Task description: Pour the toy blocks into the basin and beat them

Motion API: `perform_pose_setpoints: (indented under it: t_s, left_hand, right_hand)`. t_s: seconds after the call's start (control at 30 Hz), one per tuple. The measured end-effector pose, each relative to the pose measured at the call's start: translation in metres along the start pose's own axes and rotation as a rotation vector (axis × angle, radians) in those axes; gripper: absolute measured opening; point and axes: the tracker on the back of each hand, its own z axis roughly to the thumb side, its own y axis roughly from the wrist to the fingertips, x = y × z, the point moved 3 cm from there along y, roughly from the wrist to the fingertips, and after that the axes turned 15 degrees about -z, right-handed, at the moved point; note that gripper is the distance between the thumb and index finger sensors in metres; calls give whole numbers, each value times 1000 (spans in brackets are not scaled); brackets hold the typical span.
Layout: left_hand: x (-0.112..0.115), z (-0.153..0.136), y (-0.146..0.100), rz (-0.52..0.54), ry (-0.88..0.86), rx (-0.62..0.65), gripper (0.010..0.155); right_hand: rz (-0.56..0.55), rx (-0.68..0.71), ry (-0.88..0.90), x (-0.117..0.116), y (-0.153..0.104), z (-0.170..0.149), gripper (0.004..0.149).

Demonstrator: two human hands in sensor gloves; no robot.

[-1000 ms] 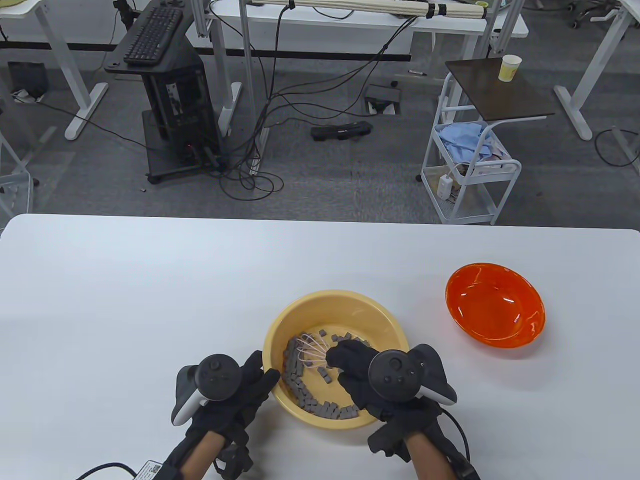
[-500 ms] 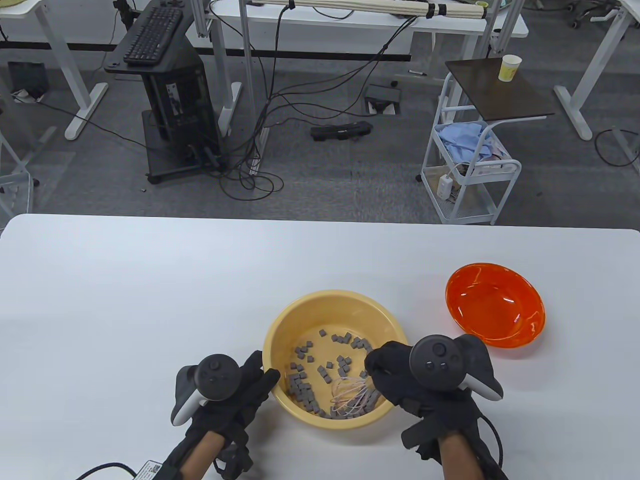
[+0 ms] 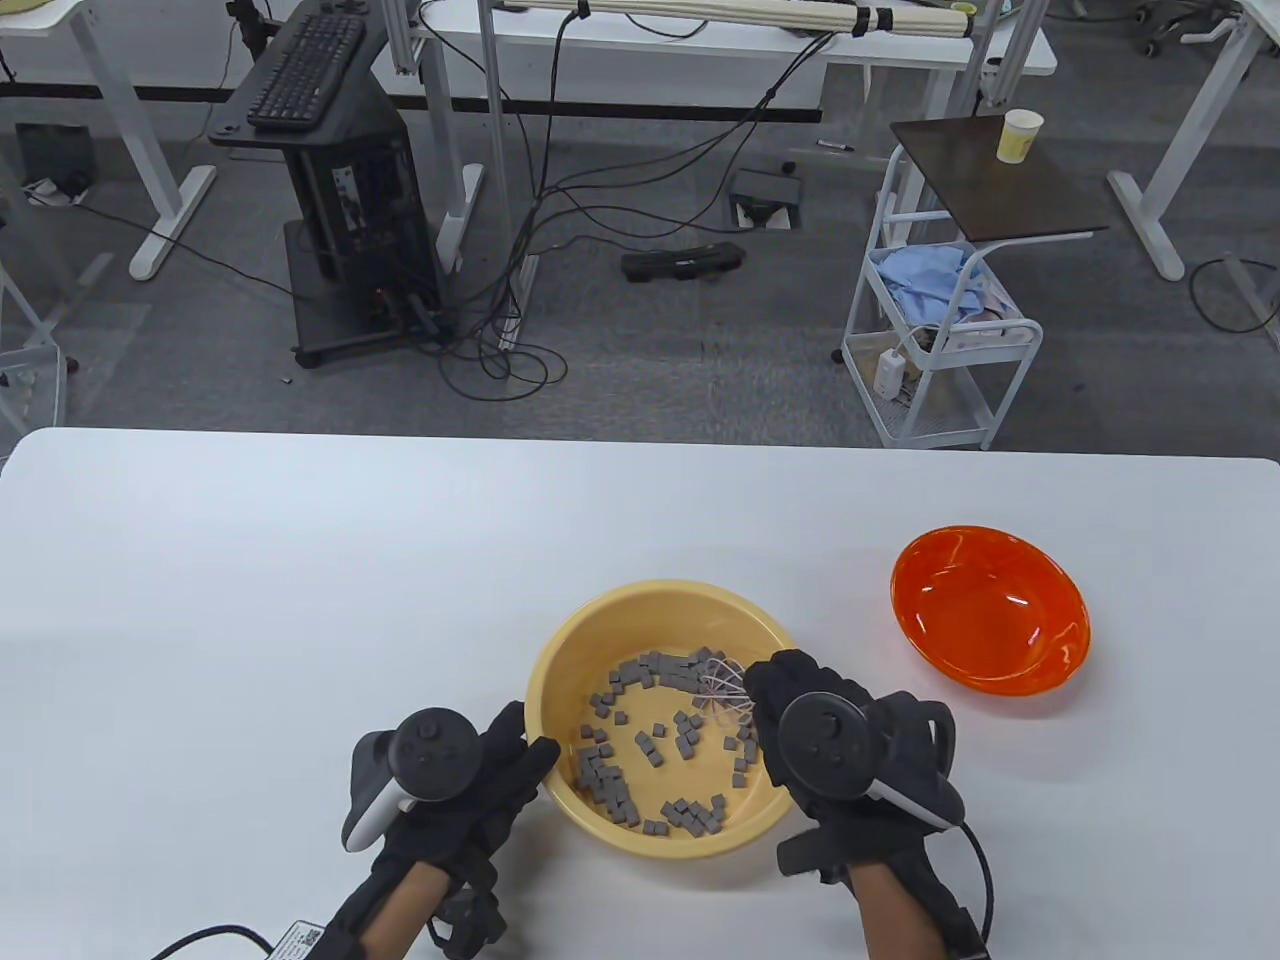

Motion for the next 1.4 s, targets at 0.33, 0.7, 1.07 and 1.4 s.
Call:
perform_pose_setpoints:
  t_s: [0.33,0.7,1.07,1.4]
  left_hand:
    - [0,0,0,-2,-2,4,73]
    - [0,-1,1,-2,-1,4,73]
    - [0,-1,1,-2,-2,3,73]
    - [1,-1,1,-3,-5,4,73]
  right_hand:
    - [104,122,161,-28,0,30,37]
    - [284,168,445,-10,-2,38,35]
    - [211,30,280,25,-5,-2,31]
    - [127,-69,53,30,-6,-17,31]
